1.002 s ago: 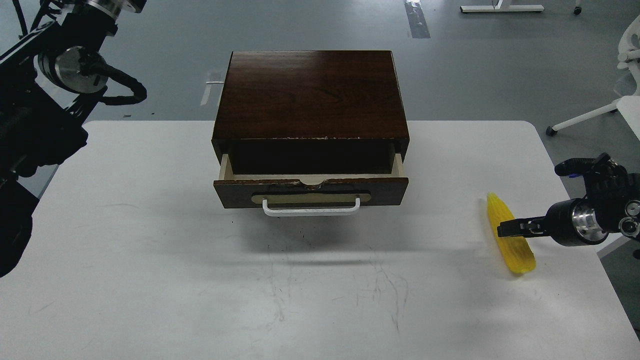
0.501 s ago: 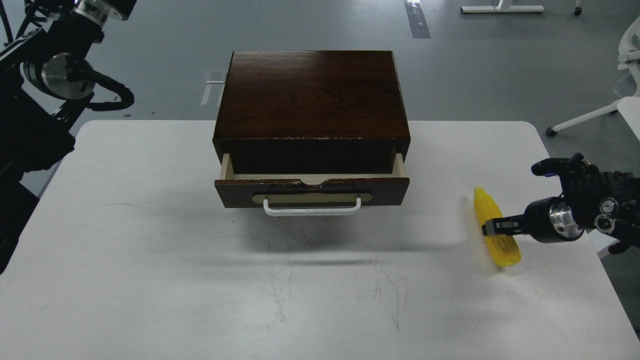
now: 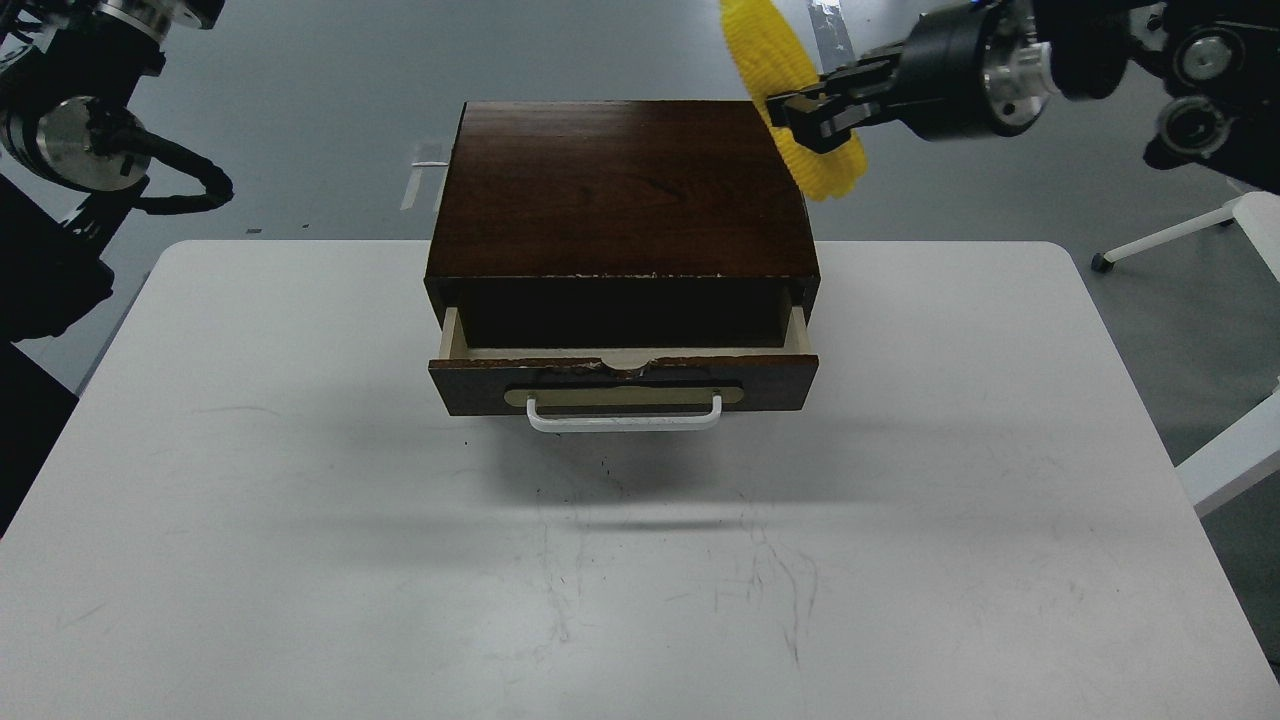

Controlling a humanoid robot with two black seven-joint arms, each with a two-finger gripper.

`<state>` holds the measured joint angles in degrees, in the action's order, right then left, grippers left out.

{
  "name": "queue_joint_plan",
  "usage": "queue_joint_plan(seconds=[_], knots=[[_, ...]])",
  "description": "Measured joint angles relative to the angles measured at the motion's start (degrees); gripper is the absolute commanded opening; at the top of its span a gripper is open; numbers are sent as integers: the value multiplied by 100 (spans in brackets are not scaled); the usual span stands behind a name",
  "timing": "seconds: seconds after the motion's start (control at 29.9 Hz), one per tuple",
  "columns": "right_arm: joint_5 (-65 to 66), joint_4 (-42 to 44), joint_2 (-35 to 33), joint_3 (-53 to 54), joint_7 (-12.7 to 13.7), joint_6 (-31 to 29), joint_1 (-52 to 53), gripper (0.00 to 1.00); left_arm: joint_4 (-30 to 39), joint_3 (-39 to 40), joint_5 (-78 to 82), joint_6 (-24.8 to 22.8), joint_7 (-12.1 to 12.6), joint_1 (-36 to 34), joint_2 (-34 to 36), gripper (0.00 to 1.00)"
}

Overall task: Put corn in drawer with both arms
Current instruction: 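Lift the corn with the right gripper and carry it over the drawer, then lower the corn into the open drawer and open the right gripper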

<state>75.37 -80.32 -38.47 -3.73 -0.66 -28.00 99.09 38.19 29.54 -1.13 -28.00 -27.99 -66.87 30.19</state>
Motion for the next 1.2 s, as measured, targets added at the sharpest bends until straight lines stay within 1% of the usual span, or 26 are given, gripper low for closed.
queue_joint_plan(seconds=[0.2,0.33,0.43,0.6,0.74,0.8,0.84,1.2], knots=[[1479,-243,1012,-37,-5,0,81,9,-4,-18,8,0,0,8,27,98],[2090,-417,1446,-464,-74,0,103,9,-4,-9,1,0,0,8,140,98],[2262,-612,1647,-700,-139,1,161,10,-5,4,-2,0,0,8,233,98],[2698,-831,1718,-1176,-217,0,220,12,-5,8,-7,0,0,13,330,98],[2851,-847,1762,-1397,-264,0,242,33,-11,8,-8,0,0,55,345,98],[2911,-838,1809,-1418,-271,0,257,83,-14,8,-9,0,0,64,348,98],[2921,-833,1836,-1422,-276,0,279,87,-14,8,-10,0,0,65,355,98],[2911,-811,1922,-1411,-319,0,360,88,-14,8,-10,0,0,65,402,98]])
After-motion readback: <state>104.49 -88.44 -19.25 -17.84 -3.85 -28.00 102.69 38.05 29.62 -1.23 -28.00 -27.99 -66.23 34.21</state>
